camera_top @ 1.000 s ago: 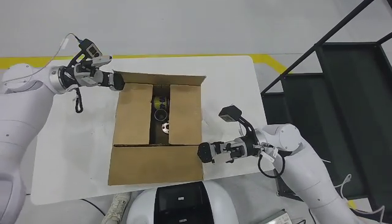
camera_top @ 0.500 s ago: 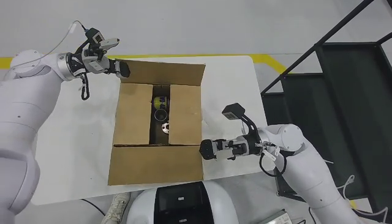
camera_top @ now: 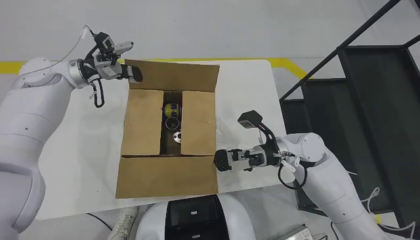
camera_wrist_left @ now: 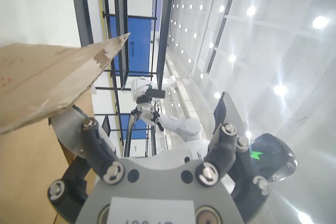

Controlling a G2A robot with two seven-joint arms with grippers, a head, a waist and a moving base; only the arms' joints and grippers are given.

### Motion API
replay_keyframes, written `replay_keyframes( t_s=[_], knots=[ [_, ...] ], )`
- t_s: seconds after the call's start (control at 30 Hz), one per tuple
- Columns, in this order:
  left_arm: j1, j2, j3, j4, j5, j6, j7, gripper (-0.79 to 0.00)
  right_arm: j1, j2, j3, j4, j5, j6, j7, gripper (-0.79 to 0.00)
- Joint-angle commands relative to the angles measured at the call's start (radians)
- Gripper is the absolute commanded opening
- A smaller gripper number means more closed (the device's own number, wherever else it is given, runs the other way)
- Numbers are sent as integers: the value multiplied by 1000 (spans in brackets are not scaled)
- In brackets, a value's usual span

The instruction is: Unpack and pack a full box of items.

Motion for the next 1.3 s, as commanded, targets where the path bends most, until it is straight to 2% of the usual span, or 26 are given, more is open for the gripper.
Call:
replay_keyframes(
  t_s=[0.0,0.23,0.37,0.53,0.7,0.87,0.97,1.27],
  knots=[
    [19,-10,-20,3,-66,38,75,0,0,0,0,0,0,0,0,0],
    [11,-56,13,56,18,13,268,0,0,0,0,0,0,0,0,0],
    [-15,-83,64,122,151,41,343,0,0,0,0,0,0,0,0,0],
    [-34,-106,94,196,259,31,404,0,0,0,0,0,0,0,0,0],
    [-51,-120,110,242,330,50,383,0,0,0,0,0,0,0,0,0],
    [-67,-124,123,272,410,21,370,0,0,0,0,0,0,0,0,0],
    [-74,-124,114,288,413,28,319,0,0,0,0,0,0,0,0,0],
    [-90,-91,-26,330,205,-95,207,0,0,0,0,0,0,0,0,0]
  ],
)
